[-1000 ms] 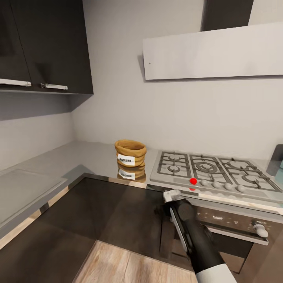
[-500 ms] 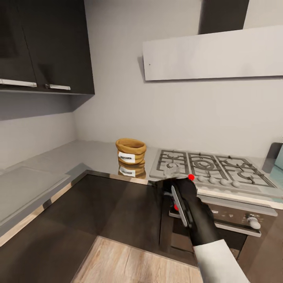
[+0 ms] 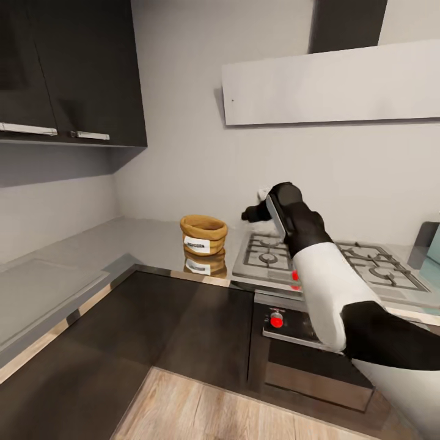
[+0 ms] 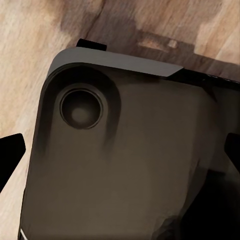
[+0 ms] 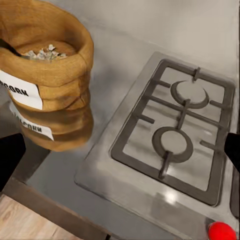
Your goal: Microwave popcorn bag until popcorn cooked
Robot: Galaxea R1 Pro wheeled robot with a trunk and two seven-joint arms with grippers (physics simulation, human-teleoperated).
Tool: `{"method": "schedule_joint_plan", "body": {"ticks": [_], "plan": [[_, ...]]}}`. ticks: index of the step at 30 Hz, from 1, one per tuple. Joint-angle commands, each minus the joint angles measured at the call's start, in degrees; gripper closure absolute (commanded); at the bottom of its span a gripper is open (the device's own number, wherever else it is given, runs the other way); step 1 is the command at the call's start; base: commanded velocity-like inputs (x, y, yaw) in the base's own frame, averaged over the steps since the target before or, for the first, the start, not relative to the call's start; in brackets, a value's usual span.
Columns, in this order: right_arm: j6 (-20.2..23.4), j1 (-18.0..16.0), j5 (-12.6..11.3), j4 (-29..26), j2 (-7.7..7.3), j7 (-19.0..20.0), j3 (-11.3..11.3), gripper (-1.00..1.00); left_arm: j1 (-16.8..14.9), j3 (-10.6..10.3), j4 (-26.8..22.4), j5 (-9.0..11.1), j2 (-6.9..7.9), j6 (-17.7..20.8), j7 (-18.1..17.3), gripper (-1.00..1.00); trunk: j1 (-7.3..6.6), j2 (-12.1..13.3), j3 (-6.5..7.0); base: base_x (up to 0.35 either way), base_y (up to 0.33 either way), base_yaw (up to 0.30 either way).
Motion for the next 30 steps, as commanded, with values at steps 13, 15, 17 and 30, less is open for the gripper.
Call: {"method": "schedule_joint_plan", "body": {"ticks": [13,15,17,30], "plan": [[0.23,-11.33,0.65,19.91,0.0,-8.06,-11.55,-1.0,-0.01,-0.02,-0.03,0.27,0.03,-0.09,0.04,-1.0,0.0,-0.03,-0.07,0.0,0.0,0.0],[0.23,-11.34,0.61,21.55,0.0,-11.0,-12.89,-1.0,-0.01,-0.02,-0.03,0.27,0.03,-0.09,0.04,-1.0,0.0,-0.03,-0.07,0.0,0.0,0.0],[0.23,-11.34,0.58,22.28,0.0,-11.99,-13.33,-1.0,-0.01,-0.02,-0.03,0.27,0.03,-0.09,0.04,-1.0,0.0,-0.03,-0.07,0.0,0.0,0.0],[0.23,-11.35,-0.58,22.14,0.0,-12.27,-13.97,-1.0,-0.01,-0.02,-0.05,0.27,0.03,-0.09,0.04,-1.0,0.0,-0.03,-0.07,0.0,0.0,0.0]]}}
